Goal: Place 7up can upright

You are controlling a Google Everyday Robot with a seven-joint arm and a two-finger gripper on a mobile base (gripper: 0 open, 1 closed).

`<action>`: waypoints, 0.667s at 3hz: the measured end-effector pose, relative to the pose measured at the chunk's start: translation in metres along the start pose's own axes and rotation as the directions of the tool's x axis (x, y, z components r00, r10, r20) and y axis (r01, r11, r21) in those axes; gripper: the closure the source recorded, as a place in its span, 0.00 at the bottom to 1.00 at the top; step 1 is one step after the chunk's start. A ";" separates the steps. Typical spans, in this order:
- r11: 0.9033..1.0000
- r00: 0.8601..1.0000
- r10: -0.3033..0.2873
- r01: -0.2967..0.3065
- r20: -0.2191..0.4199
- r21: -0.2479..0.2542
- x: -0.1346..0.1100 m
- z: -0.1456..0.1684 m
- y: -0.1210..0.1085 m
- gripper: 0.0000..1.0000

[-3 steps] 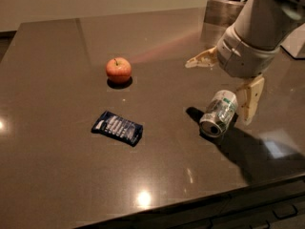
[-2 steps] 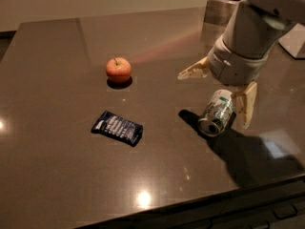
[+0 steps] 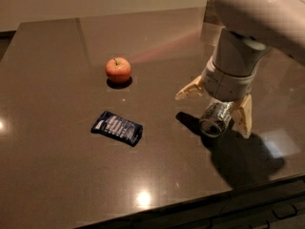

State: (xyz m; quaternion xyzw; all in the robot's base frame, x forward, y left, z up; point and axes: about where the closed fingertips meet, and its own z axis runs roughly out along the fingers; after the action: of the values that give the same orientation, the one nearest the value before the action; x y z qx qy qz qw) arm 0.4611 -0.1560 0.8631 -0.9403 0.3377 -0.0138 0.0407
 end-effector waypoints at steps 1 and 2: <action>0.999 1.000 -0.015 0.015 -0.003 -0.033 0.002 0.013 0.003 0.00; 0.998 1.000 -0.018 0.017 -0.007 -0.055 0.004 0.020 0.004 0.12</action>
Offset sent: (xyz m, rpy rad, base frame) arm 0.0007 -0.0092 -0.0294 -0.0808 0.0591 0.0180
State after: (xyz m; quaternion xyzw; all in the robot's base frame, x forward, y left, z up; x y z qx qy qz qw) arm 0.4628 -0.1608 0.8430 -0.9439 0.3298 -0.0084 0.0136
